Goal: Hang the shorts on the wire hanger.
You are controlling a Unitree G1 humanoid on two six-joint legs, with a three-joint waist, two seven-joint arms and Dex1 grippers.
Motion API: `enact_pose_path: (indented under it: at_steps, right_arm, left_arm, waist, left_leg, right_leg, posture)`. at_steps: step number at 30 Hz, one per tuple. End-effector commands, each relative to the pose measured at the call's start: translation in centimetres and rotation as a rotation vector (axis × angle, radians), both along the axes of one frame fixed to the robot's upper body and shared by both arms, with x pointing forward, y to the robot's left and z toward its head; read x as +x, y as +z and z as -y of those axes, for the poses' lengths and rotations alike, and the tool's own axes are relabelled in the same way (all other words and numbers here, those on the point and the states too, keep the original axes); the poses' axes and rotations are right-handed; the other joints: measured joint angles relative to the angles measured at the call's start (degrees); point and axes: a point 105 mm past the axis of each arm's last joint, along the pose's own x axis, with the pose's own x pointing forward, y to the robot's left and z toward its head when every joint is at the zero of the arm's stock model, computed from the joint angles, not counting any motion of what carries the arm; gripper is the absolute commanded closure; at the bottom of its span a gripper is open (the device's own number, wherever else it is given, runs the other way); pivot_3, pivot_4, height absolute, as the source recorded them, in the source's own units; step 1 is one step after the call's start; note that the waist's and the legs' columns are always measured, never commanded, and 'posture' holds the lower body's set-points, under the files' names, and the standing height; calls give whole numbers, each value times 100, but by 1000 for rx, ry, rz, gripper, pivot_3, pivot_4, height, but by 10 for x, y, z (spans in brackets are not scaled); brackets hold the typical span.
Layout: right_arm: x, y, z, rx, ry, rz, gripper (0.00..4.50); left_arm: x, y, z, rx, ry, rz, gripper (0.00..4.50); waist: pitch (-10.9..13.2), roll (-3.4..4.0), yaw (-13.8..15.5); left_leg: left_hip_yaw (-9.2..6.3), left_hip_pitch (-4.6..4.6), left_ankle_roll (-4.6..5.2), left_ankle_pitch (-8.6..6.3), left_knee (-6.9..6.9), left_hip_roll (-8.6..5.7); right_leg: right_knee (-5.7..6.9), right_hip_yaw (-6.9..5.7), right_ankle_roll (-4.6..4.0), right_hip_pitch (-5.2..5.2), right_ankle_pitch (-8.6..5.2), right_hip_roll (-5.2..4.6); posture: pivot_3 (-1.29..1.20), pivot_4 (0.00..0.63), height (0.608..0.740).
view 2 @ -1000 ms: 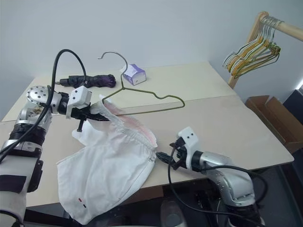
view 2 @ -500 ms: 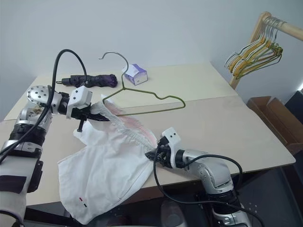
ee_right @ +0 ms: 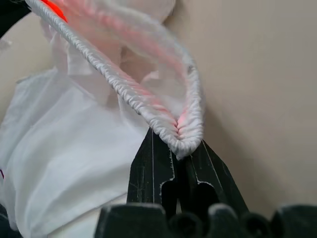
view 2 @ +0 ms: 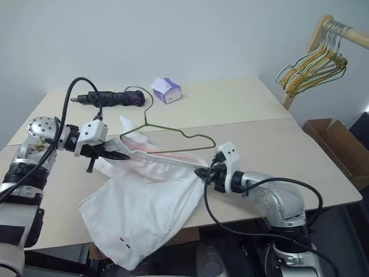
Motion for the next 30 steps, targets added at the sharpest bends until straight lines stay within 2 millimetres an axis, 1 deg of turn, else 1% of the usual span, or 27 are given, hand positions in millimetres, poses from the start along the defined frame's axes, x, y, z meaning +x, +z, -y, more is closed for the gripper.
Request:
enact_pose_path:
  at_steps: [1, 5, 12, 17, 20, 23, 28, 30]
  right_arm:
    - [6, 19, 17, -15, 0, 73, 4461]
    - [10, 24, 33, -70, -9, 85, 4461]
    - [16, 31, 46, -98, -17, 97, 4461]
    - [17, 35, 53, -132, -11, 123, 4461]
    - [16, 41, 56, -159, 9, 161, 4461]
    - [14, 47, 51, -171, 39, 196, 4461]
    - [7, 50, 16, -226, 158, 275, 4461]
    - [5, 51, 5, -235, 188, 290, 3865]
  left_arm:
    - [-3, 0, -13, 53, 11, 9, 4500]
    - [-5, -5, -16, 83, 2, -2, 4500]
    - [-8, -13, -21, 135, -16, -10, 4500]
    - [-4, -24, -32, 254, 3, 24, 4500]
    - [2, -33, -40, 340, 60, 29, 4500]
    - [5, -35, -41, 361, 77, 42, 4500]
    - [13, -32, -12, 233, 64, 51, 4500]
    - [15, -30, -1, 188, 54, 54, 4500]
  waist:
    - [0, 0, 4]
    - [0, 0, -13]
    - [0, 0, -45]
    - [0, 0, -50]
    - [0, 0, -45]
    - [0, -1, -43]
    - [0, 0, -50]
    - [0, 0, -53]
  left_leg:
    - [1, 1, 0, 0, 0, 0]
    - [2, 1, 0, 0, 0, 1]
    - [2, 0, 0, 0, 0, 1]
    - [2, 0, 0, 0, -1, 2]
    - [2, -1, 0, 0, 0, 1]
    - [1, -3, 0, 0, 1, 1]
    - [2, -2, 0, 0, 0, 1]
    - [1, -3, 0, 0, 1, 1]
  right_leg:
    - [0, 0, 0, 0, 0, 0]
    - [1, 0, 0, 0, 0, 0]
    - [1, -1, 0, 0, -1, 0]
    - [0, -1, 0, -1, -1, 0]
    - [0, -1, 0, 0, -1, -1]
    - [0, -2, 1, -1, -2, -1]
    - [1, -2, 2, -1, -2, -2]
    - [0, -3, 2, -2, -2, -2]
  posture:
    - [-287, 0, 740]
    - [-290, 0, 740]
    - [-295, 0, 740]
    - [-296, 0, 740]
    - [-296, 0, 740]
    - [-296, 0, 740]
    - [-298, 0, 740]
    - [-300, 0, 740]
